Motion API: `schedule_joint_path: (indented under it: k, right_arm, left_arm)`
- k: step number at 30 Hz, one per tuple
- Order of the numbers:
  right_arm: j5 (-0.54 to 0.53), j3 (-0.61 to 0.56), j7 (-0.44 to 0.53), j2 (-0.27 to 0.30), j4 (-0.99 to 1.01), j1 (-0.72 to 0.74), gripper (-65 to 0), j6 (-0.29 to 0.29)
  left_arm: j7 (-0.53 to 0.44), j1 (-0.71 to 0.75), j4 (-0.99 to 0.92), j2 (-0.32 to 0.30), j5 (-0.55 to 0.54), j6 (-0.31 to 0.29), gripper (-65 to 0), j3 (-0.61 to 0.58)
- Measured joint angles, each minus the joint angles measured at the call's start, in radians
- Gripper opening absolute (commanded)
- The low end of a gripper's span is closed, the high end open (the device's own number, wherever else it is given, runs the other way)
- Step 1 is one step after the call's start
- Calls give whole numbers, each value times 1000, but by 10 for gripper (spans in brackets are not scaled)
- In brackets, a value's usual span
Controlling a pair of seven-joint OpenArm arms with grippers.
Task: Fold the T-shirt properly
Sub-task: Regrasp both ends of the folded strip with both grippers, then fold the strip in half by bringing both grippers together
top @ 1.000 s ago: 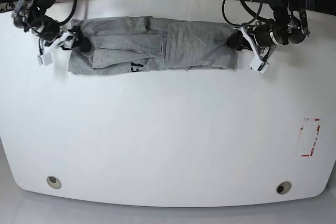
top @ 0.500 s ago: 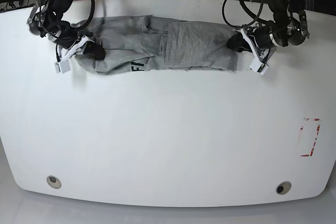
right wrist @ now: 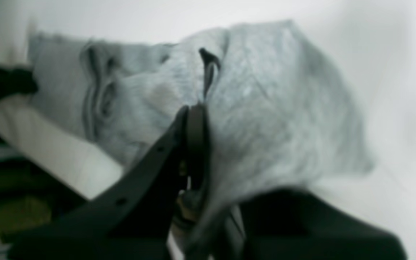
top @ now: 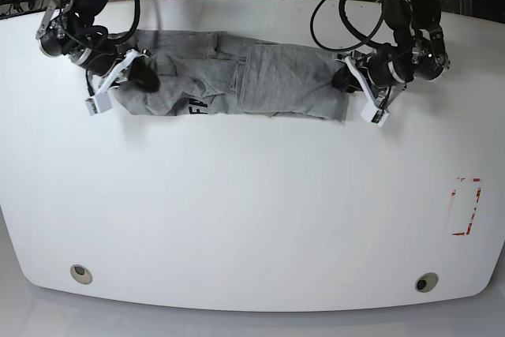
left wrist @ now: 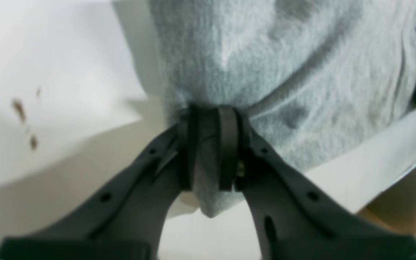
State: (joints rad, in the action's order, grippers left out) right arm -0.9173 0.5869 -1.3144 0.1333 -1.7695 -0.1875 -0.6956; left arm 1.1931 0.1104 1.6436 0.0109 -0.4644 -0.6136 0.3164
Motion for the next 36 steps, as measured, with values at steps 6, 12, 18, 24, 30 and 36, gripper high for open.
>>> schedule_joint_path:
  k: [6,12,18,24,30,36]
  right_arm:
    - [-6,-115,8,-87,-111,13,-650,0]
    - [-7,-223,4,-183,-126,50,-650,0]
    - [-3,-315,53,-254,-111,81,-650,0]
    - [3,-438,162,-177,40,132,-485,4]
    - [0,-540,246,-67,122,137,-239,7]
    - [10,-672,250,-40,56,157,-151,13]
  left_arm:
    - [-7,-8,-1,47,48,0,-554,-48]
    - [-6,-8,-1,71,86,0,-554,-114]
    - [-10,-3,-2,74,74,0,-554,-116]
    - [-9,-3,-2,69,71,-1,-554,-114]
    - [-8,-2,1,69,71,-3,-508,-114]
    - [14,-2,2,69,19,-80,-486,-97]
